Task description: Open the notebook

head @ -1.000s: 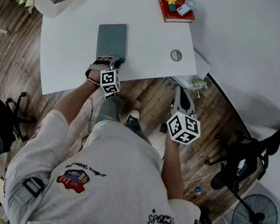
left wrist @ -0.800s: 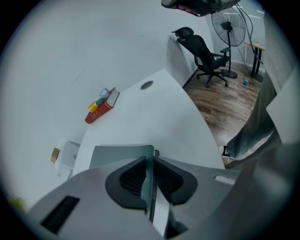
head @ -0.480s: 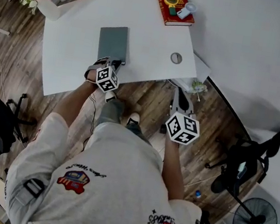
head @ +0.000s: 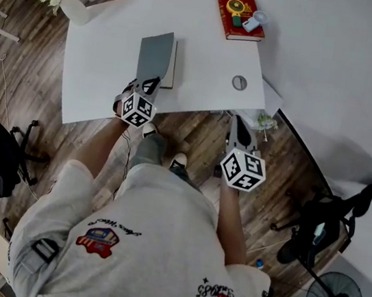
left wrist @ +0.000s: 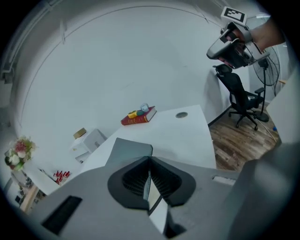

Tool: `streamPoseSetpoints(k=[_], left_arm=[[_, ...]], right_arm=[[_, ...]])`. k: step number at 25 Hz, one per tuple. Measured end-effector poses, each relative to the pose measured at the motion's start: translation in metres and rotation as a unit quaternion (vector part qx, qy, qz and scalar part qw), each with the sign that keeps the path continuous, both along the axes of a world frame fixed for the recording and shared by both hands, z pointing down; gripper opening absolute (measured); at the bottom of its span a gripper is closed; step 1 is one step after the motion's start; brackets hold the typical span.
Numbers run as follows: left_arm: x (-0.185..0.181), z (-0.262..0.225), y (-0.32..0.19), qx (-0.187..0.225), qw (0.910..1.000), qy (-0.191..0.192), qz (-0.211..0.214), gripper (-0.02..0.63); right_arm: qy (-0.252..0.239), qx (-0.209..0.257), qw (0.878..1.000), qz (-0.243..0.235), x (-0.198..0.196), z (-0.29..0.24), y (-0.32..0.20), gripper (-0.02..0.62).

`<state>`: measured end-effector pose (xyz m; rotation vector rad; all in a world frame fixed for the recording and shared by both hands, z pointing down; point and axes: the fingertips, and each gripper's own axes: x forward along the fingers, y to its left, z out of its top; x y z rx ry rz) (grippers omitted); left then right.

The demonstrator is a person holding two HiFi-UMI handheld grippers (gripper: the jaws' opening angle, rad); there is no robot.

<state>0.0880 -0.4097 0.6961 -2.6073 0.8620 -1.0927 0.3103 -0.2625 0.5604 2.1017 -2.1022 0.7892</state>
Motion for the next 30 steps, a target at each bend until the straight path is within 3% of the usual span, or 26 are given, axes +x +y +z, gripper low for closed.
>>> streamPoseSetpoints(k=[10,17,21,30], left_arm=[[-0.047,-0.03,-0.003,0.018,0.992,0.08,-0.097,0.011],[-0.083,-0.04,-0.009,-0.013,0.9719,0.15,-0.181,0.011],[-0.11,-0.044,-0.011,-0.037,0.949,0.203,-0.238,0.011],[-0.174,-0.031,-0.019,-0.098,0.8789,0.297,-0.36,0.011]], right_arm=[[0.001,0.003,0.999,-0.035,-0.028,-0.005,-0.016,0.0],[0.0,0.004,0.998,-0.056,-0.046,-0.007,-0.025,0.0],[0.001,0.006,0.998,-0.065,-0.055,-0.008,-0.026,0.0],[-0.003,0.006,0.997,-0.079,-0.07,-0.009,-0.035,0.0]])
